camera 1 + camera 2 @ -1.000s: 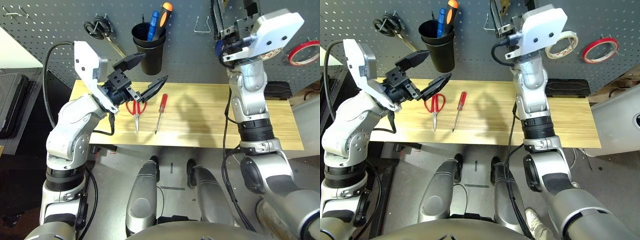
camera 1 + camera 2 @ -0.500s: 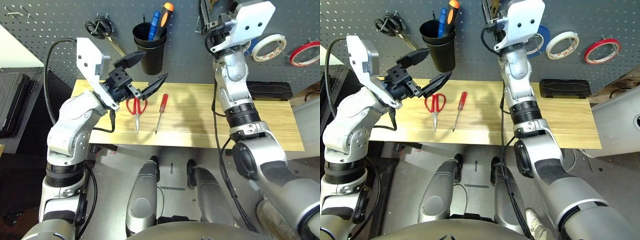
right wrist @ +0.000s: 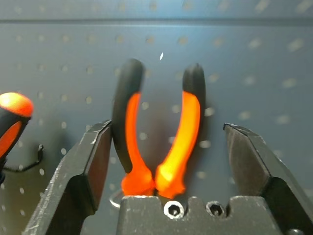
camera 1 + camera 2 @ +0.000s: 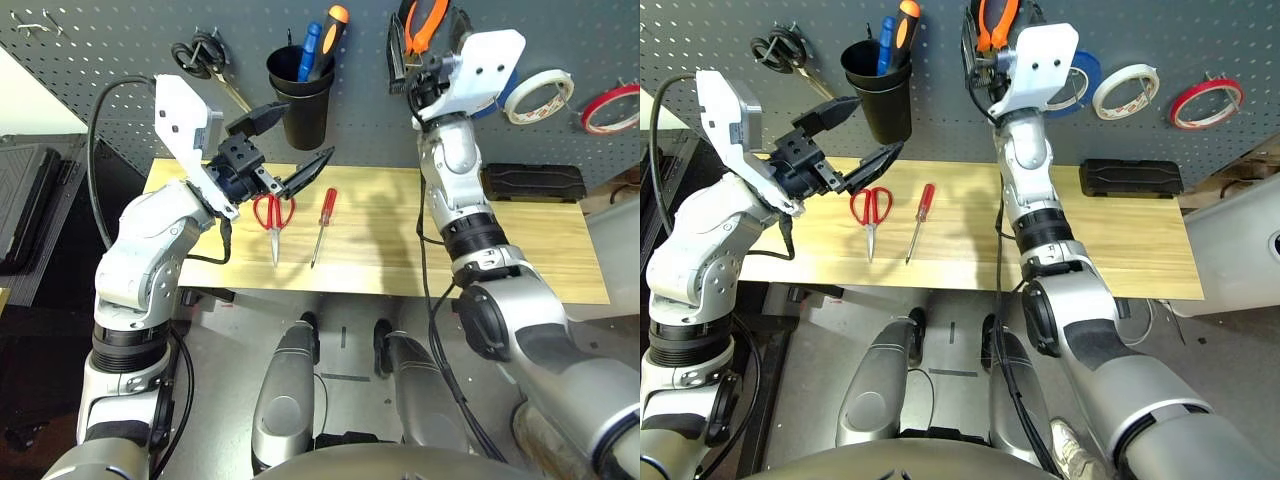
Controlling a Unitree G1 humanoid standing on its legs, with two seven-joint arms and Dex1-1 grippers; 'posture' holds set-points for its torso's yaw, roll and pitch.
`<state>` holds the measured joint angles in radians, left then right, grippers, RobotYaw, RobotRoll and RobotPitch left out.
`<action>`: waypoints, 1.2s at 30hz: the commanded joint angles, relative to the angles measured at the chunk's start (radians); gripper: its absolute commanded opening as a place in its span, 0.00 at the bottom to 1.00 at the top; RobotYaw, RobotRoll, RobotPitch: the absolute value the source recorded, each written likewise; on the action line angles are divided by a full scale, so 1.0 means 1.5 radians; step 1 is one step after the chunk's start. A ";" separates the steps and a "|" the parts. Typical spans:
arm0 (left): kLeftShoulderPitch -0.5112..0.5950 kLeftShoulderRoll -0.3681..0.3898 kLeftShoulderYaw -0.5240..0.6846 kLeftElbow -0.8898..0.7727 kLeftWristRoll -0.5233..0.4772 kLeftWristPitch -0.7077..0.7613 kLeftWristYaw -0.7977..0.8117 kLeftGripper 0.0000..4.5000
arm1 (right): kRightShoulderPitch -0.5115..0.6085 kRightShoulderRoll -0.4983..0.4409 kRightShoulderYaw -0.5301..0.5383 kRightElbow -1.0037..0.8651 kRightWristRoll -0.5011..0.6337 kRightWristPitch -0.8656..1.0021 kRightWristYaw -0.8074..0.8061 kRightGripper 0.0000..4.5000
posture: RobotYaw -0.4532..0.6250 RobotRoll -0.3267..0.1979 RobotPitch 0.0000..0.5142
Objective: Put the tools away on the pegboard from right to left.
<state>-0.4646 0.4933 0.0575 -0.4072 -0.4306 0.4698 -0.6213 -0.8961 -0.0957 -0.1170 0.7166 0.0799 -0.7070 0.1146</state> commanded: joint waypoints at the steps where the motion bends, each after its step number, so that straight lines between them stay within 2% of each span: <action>1: 0.011 0.002 -0.013 0.010 0.012 0.013 0.011 1.00 | 0.054 -0.024 -0.012 -0.047 0.022 -0.032 0.028 1.00 | 0.71 0.62 0.59; 3: 0.014 0.001 -0.016 0.012 0.015 0.016 0.016 1.00 | 0.082 -0.038 -0.009 -0.077 0.027 -0.023 0.044 1.00 | 0.71 0.62 0.60; 11: 0.072 -0.041 -0.066 0.033 0.062 0.014 0.070 1.00 | 0.320 -0.171 0.072 -0.257 0.025 0.085 0.228 1.00 | 0.70 0.62 0.61; 16: 0.091 -0.065 -0.105 0.064 0.110 0.019 0.105 1.00 | 0.397 -0.209 0.090 -0.284 0.031 0.146 0.295 1.00 | 0.68 0.62 0.61; 26: 0.083 -0.154 -0.170 0.179 0.210 0.030 0.202 1.00 | 0.473 -0.263 0.130 -0.285 -0.001 0.264 0.372 1.00 | 0.67 0.62 0.61; 32: 0.011 -0.182 -0.194 0.324 0.260 0.066 0.218 1.00 | 0.486 -0.272 0.139 -0.286 -0.017 0.324 0.385 1.00 | 0.65 0.62 0.64; 36: -0.030 -0.199 -0.187 0.412 0.263 0.058 0.209 1.00 | 0.491 -0.270 0.142 -0.289 -0.026 0.347 0.387 1.00 | 0.64 0.62 0.66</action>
<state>-0.5055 0.2102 -0.2174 0.1568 -0.0436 0.5556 -0.3051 -0.1819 -0.4969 0.0796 0.2913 0.0537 -0.2085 0.6865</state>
